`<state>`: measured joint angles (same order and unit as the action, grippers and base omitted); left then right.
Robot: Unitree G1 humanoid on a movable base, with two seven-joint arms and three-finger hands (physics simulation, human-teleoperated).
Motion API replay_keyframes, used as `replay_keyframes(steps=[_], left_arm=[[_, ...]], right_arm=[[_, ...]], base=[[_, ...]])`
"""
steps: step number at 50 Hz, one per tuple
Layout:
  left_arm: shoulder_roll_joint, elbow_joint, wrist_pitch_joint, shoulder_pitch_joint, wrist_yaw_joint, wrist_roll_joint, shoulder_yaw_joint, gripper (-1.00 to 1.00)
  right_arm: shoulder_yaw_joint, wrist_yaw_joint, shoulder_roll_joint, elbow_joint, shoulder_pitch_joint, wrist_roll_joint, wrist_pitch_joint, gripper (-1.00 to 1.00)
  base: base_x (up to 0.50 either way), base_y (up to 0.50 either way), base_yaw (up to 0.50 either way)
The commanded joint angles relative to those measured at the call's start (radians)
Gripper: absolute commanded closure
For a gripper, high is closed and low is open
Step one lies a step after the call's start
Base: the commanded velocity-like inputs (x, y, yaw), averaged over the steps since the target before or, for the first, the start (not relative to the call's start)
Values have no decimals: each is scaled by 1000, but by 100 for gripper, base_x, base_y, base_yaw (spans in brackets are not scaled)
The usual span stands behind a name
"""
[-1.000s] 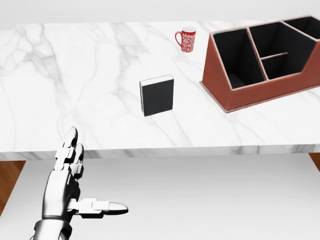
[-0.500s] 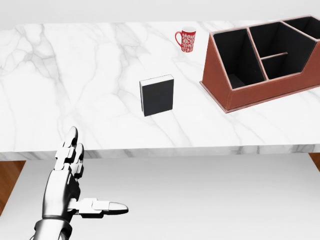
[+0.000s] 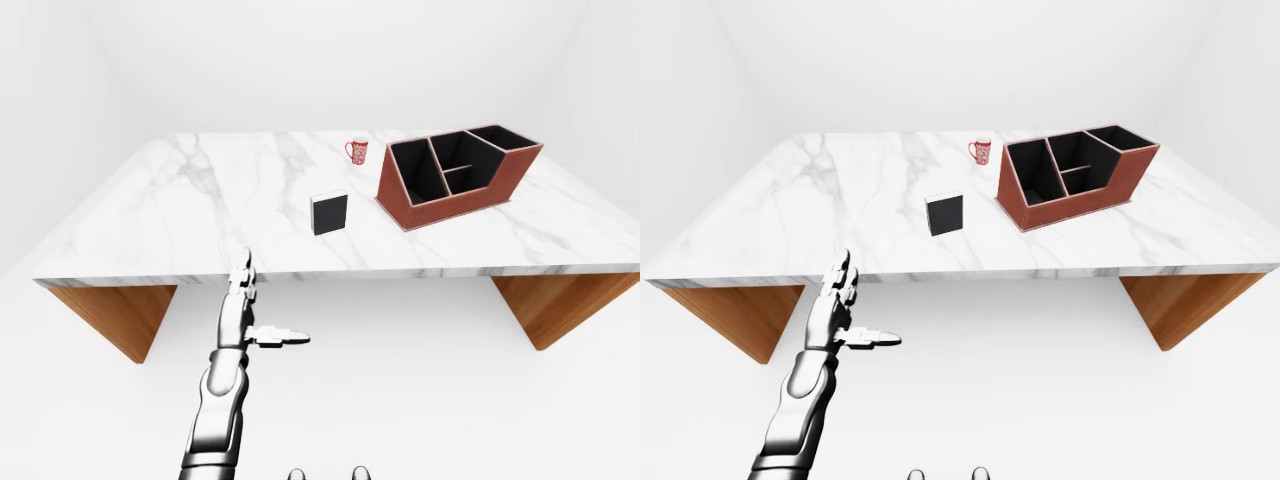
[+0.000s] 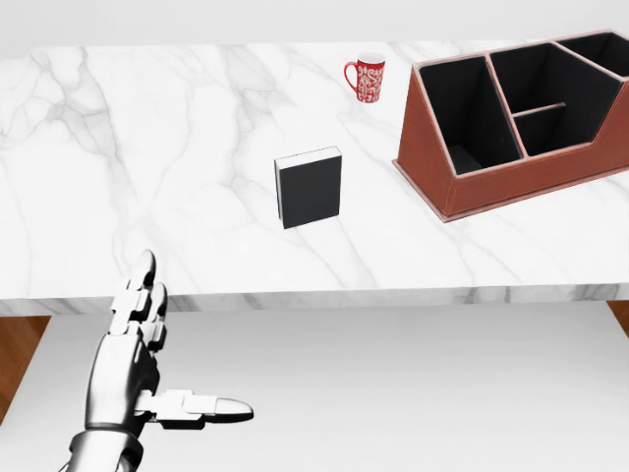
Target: Pick up the book and place it in the left compartment of the caddy.
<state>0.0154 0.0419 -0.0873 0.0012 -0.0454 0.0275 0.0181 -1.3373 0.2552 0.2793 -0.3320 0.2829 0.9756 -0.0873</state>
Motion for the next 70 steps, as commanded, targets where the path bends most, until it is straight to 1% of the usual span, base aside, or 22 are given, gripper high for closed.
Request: replay_keyframes(steps=[1, 4, 8, 19, 25, 33, 36, 40, 59, 62, 68, 70], left_arm=[[1, 15, 0, -6, -1, 3, 1, -100], [0, 0, 0, 0, 1, 7, -2, -100], [-2, -20, 0, 9, 0, 17, -9, -100], [-1, -7, 0, 5, 3, 27, -9, -100], [0, 12, 0, -1, 1, 28, -8, -100], [-2, -13, 0, 10, -3, 33, -15, -100], [-1, 5, 0, 5, -3, 32, -12, -100], [-3, -17, 0, 12, -2, 34, -15, -100], [-1, 11, 0, 1, -1, 27, -8, -100], [-4, -19, 0, 12, 0, 30, -13, -100], [-1, 13, 0, 1, 0, 28, -9, -100], [-2, -10, 0, 11, -1, 31, -13, -100]], right_arm=[[-13, 19, 2, -10, 17, 70, 0, -100], [-24, 7, 2, -25, 18, 54, 0, -100], [-13, 14, 0, -16, 10, 29, 0, -100], [-14, 26, -4, -22, 14, 25, 0, -100], [-18, 27, -6, -29, 14, 30, 0, -100], [-11, 31, -8, -20, 11, 14, 0, -100], [-13, 31, -8, -23, 14, 17, 0, -100], [-22, 20, -6, -32, 16, 35, 0, -100], [-9, 22, -4, -11, 11, 18, 0, -100], [-16, 15, -4, -23, 16, 27, 0, -100], [-16, 22, -5, -18, 15, 25, 0, -100], [-19, 22, -4, -19, 17, 31, 0, -100]], base=[[0, 0, 0], [0, 0, 0], [0, 0, 0], [0, 0, 0], [0, 0, 25], [0, 0, 26], [0, 0, 26], [0, 0, 26], [0, 0, 26], [0, 0, 26], [0, 0, 26], [0, 0, 25]])
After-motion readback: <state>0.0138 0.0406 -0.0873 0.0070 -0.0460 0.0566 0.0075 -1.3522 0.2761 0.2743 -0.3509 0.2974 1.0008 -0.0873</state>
